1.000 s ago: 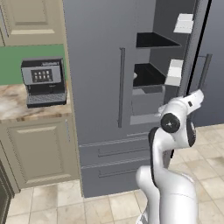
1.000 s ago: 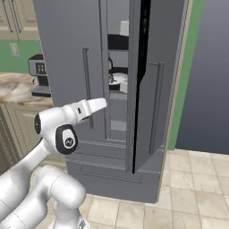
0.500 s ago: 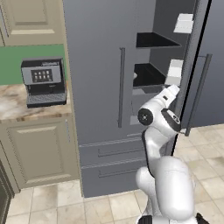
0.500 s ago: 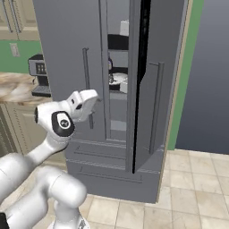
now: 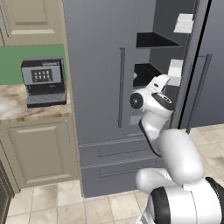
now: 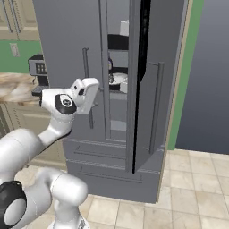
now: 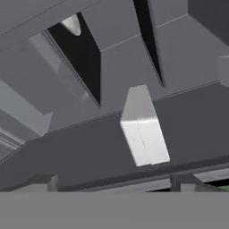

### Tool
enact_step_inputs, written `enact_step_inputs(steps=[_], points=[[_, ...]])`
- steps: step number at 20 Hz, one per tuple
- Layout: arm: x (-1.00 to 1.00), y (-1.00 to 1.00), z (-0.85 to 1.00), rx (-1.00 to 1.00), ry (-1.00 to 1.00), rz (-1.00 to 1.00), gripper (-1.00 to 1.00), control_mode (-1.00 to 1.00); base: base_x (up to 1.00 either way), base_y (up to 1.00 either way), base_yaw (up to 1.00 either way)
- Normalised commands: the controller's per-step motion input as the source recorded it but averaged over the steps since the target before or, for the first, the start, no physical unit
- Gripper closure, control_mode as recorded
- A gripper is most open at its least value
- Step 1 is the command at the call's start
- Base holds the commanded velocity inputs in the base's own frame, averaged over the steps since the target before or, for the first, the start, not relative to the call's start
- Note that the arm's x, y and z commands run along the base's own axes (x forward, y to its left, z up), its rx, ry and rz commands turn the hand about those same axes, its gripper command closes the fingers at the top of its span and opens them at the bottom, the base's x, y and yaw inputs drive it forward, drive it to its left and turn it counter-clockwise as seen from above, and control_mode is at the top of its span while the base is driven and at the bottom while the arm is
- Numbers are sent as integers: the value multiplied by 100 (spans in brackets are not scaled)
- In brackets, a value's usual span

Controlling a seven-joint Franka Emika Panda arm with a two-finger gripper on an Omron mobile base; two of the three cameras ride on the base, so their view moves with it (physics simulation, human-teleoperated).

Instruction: Retrieve the fish from the fridge and place it on the saucepan with marinade on the stove.

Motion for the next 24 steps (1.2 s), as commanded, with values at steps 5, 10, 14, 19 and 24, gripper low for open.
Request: enact_step_inputs(steps=[5,10,14,19,24], points=[[49,0,-4,-2,-1,-3,-100,-100,0,0,0],[52,-8,-10,-1,0,-5,-100,-100,0,0,0],[30,-10,0,0,7,-10,-100,-100,0,0,0],[7,-8,3,0,17,-14,-100,-100,0,0,0],[7,-21,17,0,22,-12,-100,-100,0,0,0]])
